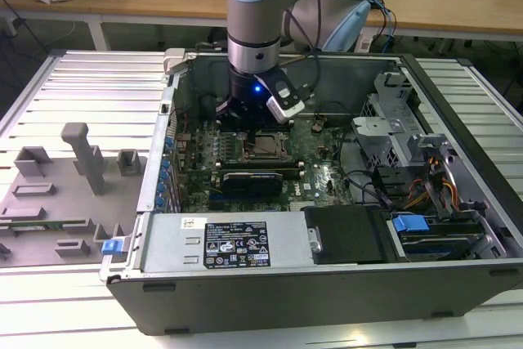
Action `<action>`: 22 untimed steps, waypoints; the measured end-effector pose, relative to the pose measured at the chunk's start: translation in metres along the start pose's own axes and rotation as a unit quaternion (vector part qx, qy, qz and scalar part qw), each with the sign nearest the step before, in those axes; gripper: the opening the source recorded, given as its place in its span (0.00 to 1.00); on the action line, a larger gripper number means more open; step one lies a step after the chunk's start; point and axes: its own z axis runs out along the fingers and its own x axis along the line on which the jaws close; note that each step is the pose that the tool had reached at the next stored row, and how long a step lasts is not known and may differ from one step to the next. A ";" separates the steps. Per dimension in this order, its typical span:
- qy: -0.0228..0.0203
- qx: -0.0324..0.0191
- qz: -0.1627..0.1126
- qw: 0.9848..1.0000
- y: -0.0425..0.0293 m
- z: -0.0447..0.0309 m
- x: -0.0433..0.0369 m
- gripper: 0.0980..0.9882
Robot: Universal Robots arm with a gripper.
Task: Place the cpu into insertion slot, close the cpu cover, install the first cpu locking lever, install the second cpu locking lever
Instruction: 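Close the cpu cover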
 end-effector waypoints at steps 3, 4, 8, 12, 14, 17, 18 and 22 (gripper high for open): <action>0.000 0.000 0.000 1.000 0.0002 -0.0009 -0.0004 0.01; -0.001 0.000 0.000 1.000 0.0003 -0.0027 -0.0005 0.01; 0.000 0.000 0.000 1.000 0.0005 -0.0115 -0.0005 0.01; 0.001 0.005 0.000 1.000 -0.0001 -0.0120 -0.0046 0.01; 0.002 0.008 0.000 1.000 -0.0008 -0.0119 -0.0096 0.01; 0.005 0.014 0.000 1.000 -0.0028 -0.0116 -0.0222 0.01; 0.006 0.019 0.000 1.000 -0.0031 -0.0116 -0.0245 0.01; 0.007 0.024 0.000 1.000 -0.0025 -0.0207 -0.0252 0.01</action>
